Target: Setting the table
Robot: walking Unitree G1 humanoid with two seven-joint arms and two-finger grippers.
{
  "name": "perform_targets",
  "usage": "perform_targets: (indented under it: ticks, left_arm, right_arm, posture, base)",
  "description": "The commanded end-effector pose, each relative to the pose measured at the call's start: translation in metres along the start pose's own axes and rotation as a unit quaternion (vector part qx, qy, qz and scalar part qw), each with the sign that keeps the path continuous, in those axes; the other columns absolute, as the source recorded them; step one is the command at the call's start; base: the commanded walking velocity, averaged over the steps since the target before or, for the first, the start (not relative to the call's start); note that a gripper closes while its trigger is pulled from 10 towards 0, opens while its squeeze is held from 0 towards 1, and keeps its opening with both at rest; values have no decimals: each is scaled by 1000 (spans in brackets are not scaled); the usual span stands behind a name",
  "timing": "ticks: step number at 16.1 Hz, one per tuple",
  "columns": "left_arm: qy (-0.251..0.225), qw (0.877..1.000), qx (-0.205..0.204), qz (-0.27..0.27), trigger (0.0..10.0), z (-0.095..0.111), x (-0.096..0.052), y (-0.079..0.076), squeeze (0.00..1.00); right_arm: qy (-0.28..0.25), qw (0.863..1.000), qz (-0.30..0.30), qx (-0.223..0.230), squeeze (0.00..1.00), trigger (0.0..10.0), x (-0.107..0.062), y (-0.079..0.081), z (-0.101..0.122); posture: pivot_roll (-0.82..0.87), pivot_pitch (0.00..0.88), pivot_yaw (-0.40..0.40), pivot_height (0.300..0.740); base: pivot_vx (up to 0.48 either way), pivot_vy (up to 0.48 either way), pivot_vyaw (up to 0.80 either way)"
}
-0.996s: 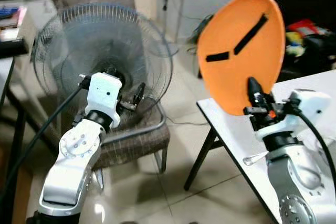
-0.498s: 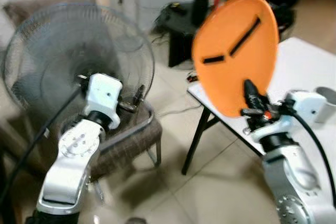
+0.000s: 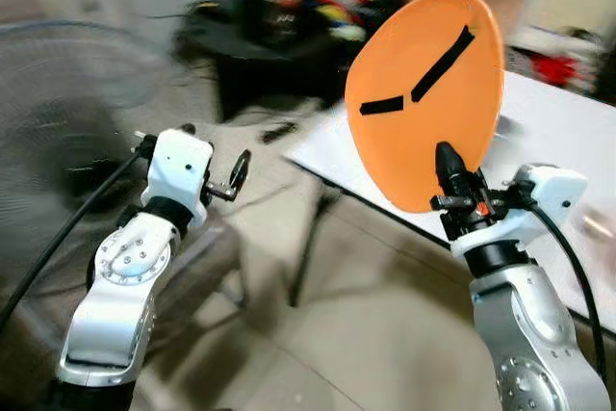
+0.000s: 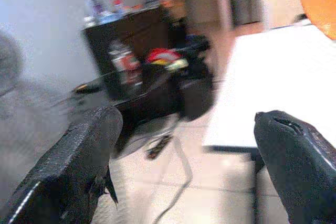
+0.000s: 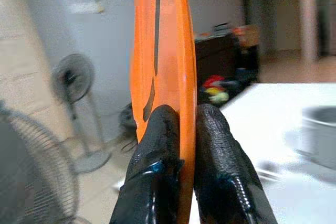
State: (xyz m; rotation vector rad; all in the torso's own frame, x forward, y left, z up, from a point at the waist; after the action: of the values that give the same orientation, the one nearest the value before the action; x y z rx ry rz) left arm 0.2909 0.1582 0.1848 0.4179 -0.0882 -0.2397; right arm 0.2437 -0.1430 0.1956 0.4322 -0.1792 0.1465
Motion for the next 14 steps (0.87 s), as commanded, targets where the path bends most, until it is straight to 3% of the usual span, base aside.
perform_targets:
  ticks: [1,3,9,11,14]
  left_arm:
    - [-3,1000,1,-12,10000,2,1,-4,0]
    - [-3,1000,2,-14,10000,2,2,-3,0]
    - [-5,1000,0,-10,10000,2,3,-2,0]
    - [1,1000,-6,-12,10000,1,4,-3,0]
    - [5,1000,-22,-21,10000,-2,1,-6,0]
  right_arm:
    - [-19,1000,-5,5,0,10000,0,-1,10]
    - [-4,999,0,32,0,10000,1,-4,6]
    - [27,997,28,60,0,10000,2,0,-2]
    - [61,994,26,84,0,10000,4,-1,-11]
    - [123,989,40,75,0,10000,9,-2,-25]
  posture:
    - [76,0,-15,740]
    - [77,0,-13,740]
    - [84,0,-21,740]
    - [84,0,-21,740]
    - [84,0,-24,740]
  base:
    - [0,0,-800]
    - [0,0,-675]
    - [0,0,0]
    - [0,0,0]
    - [0,0,0]
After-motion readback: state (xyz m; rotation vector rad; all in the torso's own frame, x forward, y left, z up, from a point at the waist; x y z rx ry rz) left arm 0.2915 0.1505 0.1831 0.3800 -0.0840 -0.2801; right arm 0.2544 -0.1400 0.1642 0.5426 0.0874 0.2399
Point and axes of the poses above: a point about 5 cm out from each wrist's last joint towards the gripper, its own x axis pointing out of the wrist towards the gripper, its own z axis along the axis of the wrist's last joint, y = z × x, the point moved 2 cm from there along x, pointing out of the wrist towards the gripper, and after that the axes turned 7 degrees about x, right-handed, at the moved point
